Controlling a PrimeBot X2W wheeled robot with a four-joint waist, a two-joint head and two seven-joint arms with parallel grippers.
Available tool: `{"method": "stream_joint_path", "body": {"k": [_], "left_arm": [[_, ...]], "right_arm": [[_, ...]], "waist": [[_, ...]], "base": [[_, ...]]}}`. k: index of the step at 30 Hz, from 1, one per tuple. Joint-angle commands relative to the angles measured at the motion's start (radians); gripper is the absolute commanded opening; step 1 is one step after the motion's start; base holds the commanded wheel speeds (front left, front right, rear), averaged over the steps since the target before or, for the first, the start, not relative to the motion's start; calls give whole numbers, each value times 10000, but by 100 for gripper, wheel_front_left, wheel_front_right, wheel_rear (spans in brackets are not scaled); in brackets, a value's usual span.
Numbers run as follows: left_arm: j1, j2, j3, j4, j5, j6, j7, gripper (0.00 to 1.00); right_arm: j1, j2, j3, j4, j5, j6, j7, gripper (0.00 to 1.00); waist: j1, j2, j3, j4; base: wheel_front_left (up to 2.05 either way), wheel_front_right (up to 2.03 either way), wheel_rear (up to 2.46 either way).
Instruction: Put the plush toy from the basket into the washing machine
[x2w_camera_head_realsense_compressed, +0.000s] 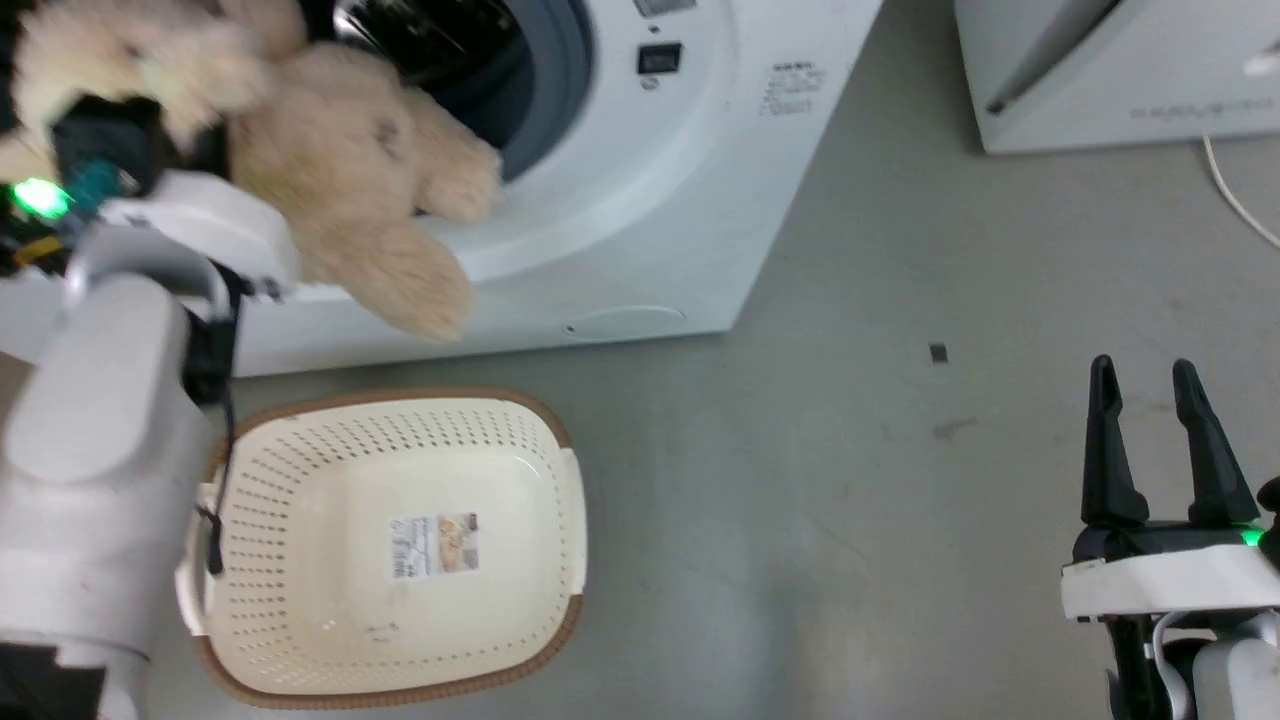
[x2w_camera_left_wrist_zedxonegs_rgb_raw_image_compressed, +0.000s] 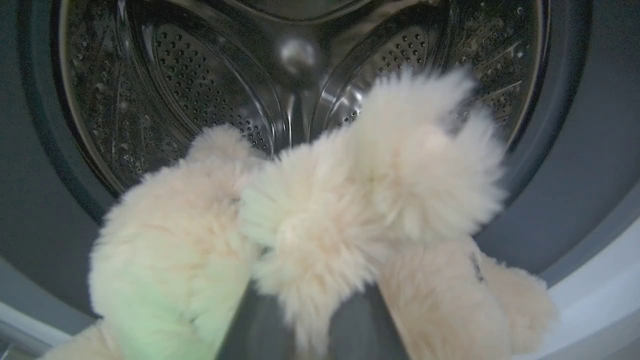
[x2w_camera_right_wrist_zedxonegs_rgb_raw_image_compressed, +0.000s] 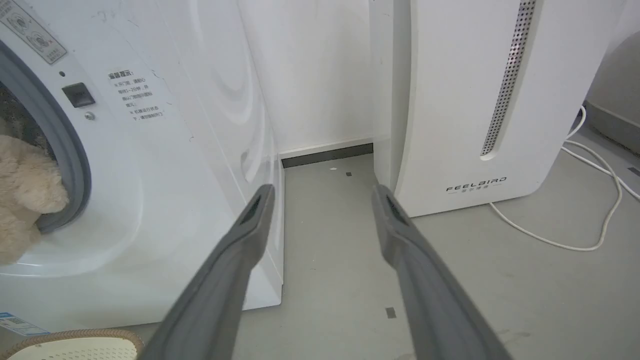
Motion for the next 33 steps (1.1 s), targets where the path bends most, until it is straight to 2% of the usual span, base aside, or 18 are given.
{"method": "stream_joint_path", "body": {"k": [1, 14, 27, 28, 29, 33], "left_arm": [[-517, 118, 192, 75, 10, -76, -58, 0], [-2343, 929, 1221, 205, 184, 58, -59, 0], [-3755, 1187, 2654, -209, 120, 212, -59, 0], [-3803, 1168, 2738, -155, 119, 216, -59, 16], [-3830, 1142, 2754, -22, 142, 196, -59, 100], [-3867, 1003, 2741, 186, 332, 80, -59, 100]], "right_arm": [[-209, -6, 40, -61, 109, -7, -46, 100], [-971, -6, 333, -269, 563, -7, -46, 100], [-1267, -6, 499, -411, 749, -7, -46, 100], [-1269, -6, 520, -409, 752, -7, -46, 100], [-1268, -6, 536, -406, 750, -7, -46, 100], [-1259, -6, 617, -364, 750, -7, -46, 100]], "waist": [[-1, -1, 562, -423], [-1, -1, 2251, -1428], [-1, -1, 3076, -1848], [-1, -1, 3090, -1854], [-1, -1, 3094, -1849], [-1, -1, 3073, -1779]], "base": [[0, 0, 0], [0, 0, 0], [0, 0, 0], [0, 0, 0], [0, 0, 0], [0, 0, 0]]}}
